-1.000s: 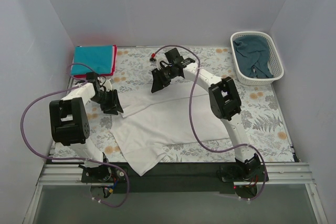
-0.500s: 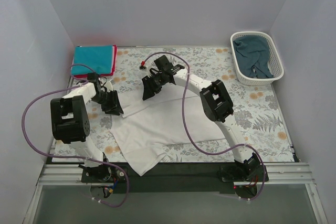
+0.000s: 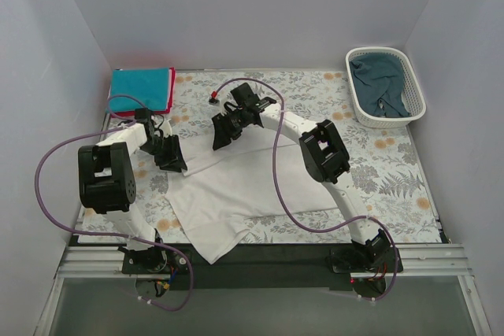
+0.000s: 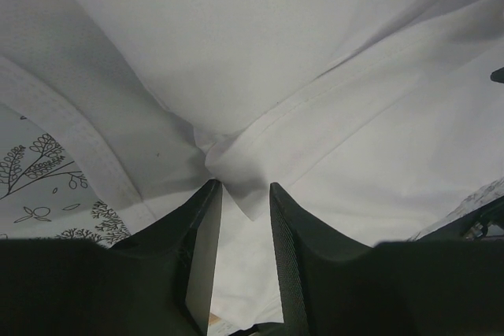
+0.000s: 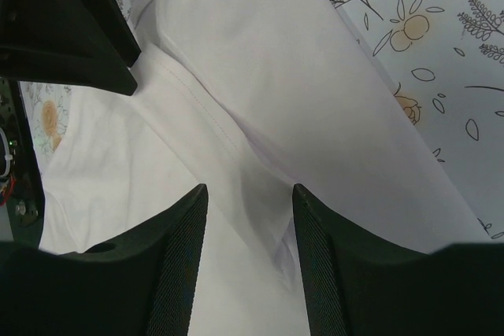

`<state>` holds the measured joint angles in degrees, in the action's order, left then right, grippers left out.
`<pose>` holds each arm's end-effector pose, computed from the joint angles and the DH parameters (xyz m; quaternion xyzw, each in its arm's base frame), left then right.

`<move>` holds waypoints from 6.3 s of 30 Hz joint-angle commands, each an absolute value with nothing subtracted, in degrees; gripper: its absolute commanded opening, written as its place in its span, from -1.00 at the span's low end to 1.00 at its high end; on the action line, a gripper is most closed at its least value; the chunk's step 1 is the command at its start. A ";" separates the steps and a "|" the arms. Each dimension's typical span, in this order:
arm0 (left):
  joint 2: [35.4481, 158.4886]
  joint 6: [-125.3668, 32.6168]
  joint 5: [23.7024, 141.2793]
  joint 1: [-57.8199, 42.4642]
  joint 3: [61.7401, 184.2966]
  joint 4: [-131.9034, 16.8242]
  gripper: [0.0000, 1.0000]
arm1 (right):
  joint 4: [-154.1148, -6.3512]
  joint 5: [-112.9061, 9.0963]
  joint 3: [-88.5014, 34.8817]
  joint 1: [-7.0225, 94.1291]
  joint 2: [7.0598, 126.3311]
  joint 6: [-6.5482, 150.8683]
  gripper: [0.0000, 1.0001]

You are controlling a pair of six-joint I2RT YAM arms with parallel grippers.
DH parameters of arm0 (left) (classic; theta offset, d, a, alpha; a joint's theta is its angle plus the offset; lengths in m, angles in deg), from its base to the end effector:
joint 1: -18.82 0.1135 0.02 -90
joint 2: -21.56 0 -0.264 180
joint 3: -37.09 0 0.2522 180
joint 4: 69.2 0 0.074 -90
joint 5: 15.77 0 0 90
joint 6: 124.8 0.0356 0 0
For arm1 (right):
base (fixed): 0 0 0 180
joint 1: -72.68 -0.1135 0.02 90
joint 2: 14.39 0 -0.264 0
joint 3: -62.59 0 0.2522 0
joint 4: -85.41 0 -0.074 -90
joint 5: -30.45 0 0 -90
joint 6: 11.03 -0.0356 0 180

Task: Fold and stack the t-shirts
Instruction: Fold the tshirt

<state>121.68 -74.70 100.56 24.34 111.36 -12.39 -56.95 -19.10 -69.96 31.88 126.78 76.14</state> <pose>0.3070 0.0138 0.1584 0.3617 -0.9020 0.2356 0.0076 0.3974 0.3735 0.1682 -0.4051 0.7815 0.4277 0.2053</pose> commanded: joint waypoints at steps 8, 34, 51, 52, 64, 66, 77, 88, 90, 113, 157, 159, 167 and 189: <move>121.93 -75.66 97.70 24.27 113.69 -12.98 -0.36 | -58.77 -20.87 -73.25 31.11 128.96 75.20 0.11; 115.79 -73.65 98.13 24.27 112.29 -12.28 -0.99 | -59.03 -18.33 -69.39 31.02 123.52 76.16 -0.70; 110.59 -65.47 96.11 21.81 111.58 -5.26 -1.00 | -58.94 -15.95 -62.71 31.02 118.68 78.01 -0.97; 110.25 -65.30 95.85 21.81 111.32 -5.16 -1.00 | -58.94 -15.78 -62.27 31.02 118.51 78.09 -0.97; 109.63 -63.10 96.46 20.14 109.12 -4.90 -0.96 | -58.86 -14.90 -59.55 31.11 117.72 78.80 -0.97; 109.19 -61.44 97.34 19.88 108.51 -4.90 -0.73 | -58.51 -13.76 -58.59 31.11 117.02 81.08 -0.77; 109.71 -60.10 99.45 19.70 112.19 -5.51 -0.60 | -55.52 -9.01 -51.73 30.93 114.11 87.14 -0.49; 118.06 -64.85 98.49 15.22 116.68 -11.22 -0.47 | -48.66 -9.36 -50.49 30.84 111.74 94.00 -0.63; 118.68 -65.03 98.14 13.21 116.16 -11.58 -0.49 | -47.79 -9.71 -50.32 31.11 110.25 94.62 -0.69; 116.48 -65.03 95.32 10.91 121.33 -5.86 -0.56 | -40.85 -30.80 -46.98 61.07 103.39 99.44 -0.59; 130.28 -68.63 83.28 -5.61 128.90 -11.84 0.06 | -34.33 -34.32 -50.41 73.65 111.04 87.94 -0.17; 130.46 -68.63 83.19 -5.79 128.98 -11.84 0.06 | -34.33 -34.76 -50.05 73.73 110.95 88.11 -0.17; 130.46 -68.63 83.19 -5.87 128.90 -11.67 -0.14 | -33.81 -33.62 -50.05 73.82 110.86 88.29 -0.35; 129.85 -68.81 83.02 -5.79 128.63 -11.14 -0.67 | -32.05 -30.98 -50.23 73.91 110.51 88.12 -0.97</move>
<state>130.97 -68.97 83.84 -5.52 127.38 -10.90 -33.76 -32.13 -48.89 73.78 111.72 88.10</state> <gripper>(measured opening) 0.184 0.020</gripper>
